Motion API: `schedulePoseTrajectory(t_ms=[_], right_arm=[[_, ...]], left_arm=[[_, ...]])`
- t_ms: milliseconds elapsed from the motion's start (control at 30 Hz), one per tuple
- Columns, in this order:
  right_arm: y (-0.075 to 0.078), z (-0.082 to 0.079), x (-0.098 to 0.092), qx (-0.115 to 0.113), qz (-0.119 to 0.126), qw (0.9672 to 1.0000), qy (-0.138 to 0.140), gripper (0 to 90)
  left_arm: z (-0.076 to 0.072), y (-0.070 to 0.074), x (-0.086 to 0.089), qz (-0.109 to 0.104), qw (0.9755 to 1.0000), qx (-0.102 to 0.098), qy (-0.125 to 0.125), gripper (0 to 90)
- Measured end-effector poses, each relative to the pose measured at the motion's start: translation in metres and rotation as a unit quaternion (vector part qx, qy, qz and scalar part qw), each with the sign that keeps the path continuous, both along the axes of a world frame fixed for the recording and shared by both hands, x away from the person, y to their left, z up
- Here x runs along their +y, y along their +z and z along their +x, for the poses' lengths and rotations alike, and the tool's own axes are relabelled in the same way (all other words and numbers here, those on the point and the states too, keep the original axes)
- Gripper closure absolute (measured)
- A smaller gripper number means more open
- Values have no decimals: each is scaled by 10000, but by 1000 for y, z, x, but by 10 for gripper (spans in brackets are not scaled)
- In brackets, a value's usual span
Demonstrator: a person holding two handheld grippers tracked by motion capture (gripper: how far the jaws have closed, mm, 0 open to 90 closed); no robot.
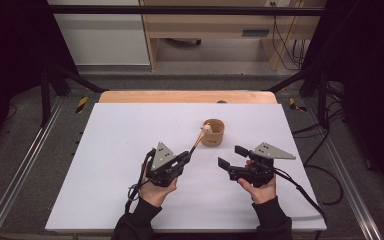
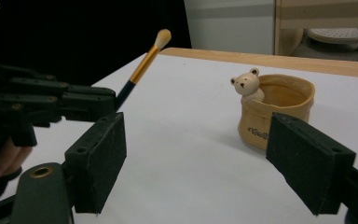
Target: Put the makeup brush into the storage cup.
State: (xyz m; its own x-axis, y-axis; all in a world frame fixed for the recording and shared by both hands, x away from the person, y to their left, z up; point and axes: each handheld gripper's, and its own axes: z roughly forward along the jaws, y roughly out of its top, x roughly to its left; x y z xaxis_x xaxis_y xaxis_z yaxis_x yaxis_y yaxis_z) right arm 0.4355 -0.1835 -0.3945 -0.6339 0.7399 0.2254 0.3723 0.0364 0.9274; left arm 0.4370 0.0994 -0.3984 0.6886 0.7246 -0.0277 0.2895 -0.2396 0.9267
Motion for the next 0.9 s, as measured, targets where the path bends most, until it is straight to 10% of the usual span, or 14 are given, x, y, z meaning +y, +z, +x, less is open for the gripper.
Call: schedulePoseTrajectory(t_ms=[900], right_arm=[[1, 8, 16, 220, 371, 9987, -288, 231]], left_arm=[[4, -1, -9, 10, 10000, -38, -29, 830]])
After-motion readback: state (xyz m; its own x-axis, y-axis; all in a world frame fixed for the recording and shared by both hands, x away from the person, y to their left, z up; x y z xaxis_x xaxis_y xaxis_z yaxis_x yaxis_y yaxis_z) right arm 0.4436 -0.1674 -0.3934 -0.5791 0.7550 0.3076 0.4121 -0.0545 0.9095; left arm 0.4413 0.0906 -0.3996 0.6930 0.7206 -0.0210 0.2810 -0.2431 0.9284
